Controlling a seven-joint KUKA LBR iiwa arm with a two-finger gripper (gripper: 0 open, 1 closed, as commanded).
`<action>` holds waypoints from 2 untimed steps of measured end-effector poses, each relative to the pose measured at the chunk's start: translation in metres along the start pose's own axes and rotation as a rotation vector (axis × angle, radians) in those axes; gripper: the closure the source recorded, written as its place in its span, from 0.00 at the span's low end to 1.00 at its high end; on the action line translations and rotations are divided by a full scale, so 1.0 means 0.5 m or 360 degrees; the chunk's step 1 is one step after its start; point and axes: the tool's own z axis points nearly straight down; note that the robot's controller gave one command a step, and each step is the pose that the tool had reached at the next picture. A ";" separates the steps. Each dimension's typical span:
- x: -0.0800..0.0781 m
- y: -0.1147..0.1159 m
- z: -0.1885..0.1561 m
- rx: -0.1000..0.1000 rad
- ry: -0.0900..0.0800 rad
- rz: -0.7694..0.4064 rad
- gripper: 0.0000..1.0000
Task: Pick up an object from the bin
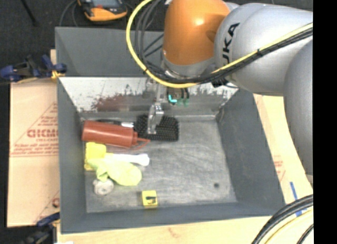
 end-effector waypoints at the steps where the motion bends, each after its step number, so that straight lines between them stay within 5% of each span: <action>1: -0.001 -0.001 -0.010 -0.0001 -0.0011 0.0003 0.00; 2: 0.004 0.053 0.090 -0.0003 -0.0024 0.0067 0.00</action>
Offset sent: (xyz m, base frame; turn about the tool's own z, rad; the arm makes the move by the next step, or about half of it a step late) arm -0.0082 0.0444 -0.0801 0.0621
